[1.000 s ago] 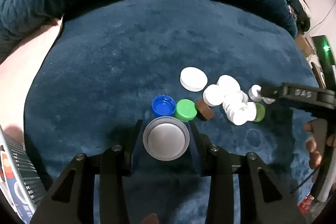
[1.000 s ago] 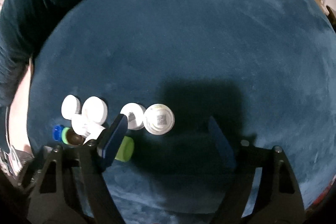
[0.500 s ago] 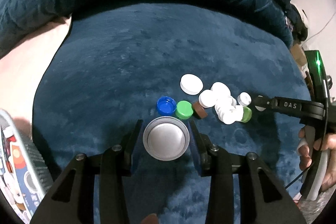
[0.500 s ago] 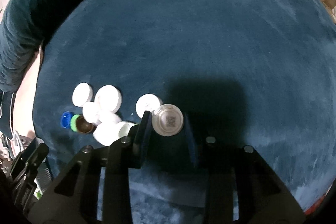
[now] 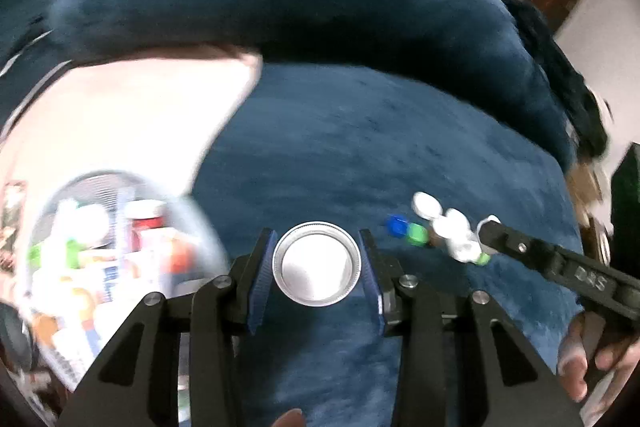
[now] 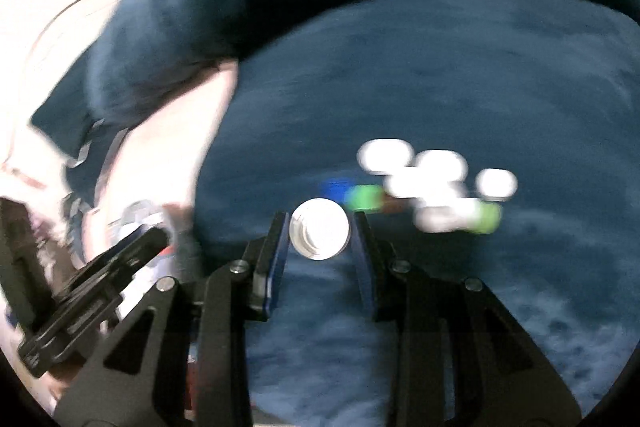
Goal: Organize objects
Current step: 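Carry both caps over the mesh basket and open both grippers, then move both open grippers back over the scattered caps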
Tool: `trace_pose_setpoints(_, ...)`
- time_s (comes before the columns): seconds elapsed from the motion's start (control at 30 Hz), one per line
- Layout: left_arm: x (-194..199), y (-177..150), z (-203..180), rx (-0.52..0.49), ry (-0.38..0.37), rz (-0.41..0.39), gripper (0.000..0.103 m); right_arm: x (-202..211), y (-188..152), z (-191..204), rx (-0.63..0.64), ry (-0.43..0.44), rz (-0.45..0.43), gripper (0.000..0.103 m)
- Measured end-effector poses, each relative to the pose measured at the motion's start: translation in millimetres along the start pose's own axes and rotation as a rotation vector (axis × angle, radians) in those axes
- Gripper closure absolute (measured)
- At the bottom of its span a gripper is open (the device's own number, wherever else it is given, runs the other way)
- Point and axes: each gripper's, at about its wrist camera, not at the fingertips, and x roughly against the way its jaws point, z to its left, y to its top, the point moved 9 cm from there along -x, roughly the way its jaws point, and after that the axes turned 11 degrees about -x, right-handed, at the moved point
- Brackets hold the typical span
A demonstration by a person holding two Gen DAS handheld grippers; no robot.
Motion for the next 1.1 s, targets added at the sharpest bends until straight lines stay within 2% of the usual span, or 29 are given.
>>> trace_pose_setpoints(0.13, 27, -21, 71, 0.135, 0.087, -0.021, 0.061, -17, -33, 81, 0.101, 0.110, 0.064, 0.071)
trace_pose_setpoints(0.23, 43, -44, 122, 0.237, 0.167, -0.033, 0.061, -35, -58, 125, 0.160, 0.157, 0.118, 0.071)
trace_pose_setpoints(0.37, 52, -68, 159, 0.284, 0.248, -0.020, 0.062, -63, -86, 176, 0.214, 0.209, 0.172, 0.071)
trace_pose_setpoints(0.47, 56, -77, 172, 0.283, 0.296, -0.016, 0.061, -75, -101, 196, 0.226, 0.239, 0.206, 0.070)
trace_pose_setpoints(0.53, 57, -77, 173, 0.280, 0.306, -0.029, 0.042, -83, -105, 207, 0.240, 0.261, 0.203, 0.069)
trace_pose_setpoints(0.57, 58, -76, 173, 0.281, 0.304, -0.036, 0.015, -85, -107, 211, 0.256, 0.263, 0.194, 0.067)
trace_pose_setpoints(0.6, 58, -74, 171, 0.284, 0.303, -0.042, 0.005, -86, -107, 213, 0.269, 0.261, 0.186, 0.052)
trace_pose_setpoints(0.63, 60, -74, 173, 0.293, 0.311, -0.051, 0.004, -85, -109, 213, 0.269, 0.262, 0.182, 0.034)
trace_pose_setpoints(0.67, 62, -74, 174, 0.299, 0.300, -0.058, 0.004, -83, -106, 208, 0.247, 0.260, 0.159, 0.025)
trace_pose_setpoints(0.7, 62, -74, 175, 0.304, 0.285, -0.060, 0.003, -78, -103, 205, 0.225, 0.281, 0.142, 0.009)
trace_pose_setpoints(0.73, 63, -75, 175, 0.311, 0.277, -0.059, 0.003, -75, -100, 204, 0.209, 0.308, 0.133, 0.002)
trace_pose_setpoints(0.9, 60, -76, 170, 0.296, 0.297, -0.033, 0.003, -62, -88, 181, 0.145, 0.301, 0.116, 0.000)
trace_pose_setpoints(1.1, 52, -74, 147, 0.226, 0.293, -0.008, 0.003, -53, -77, 143, 0.152, 0.163, 0.046, 0.000)
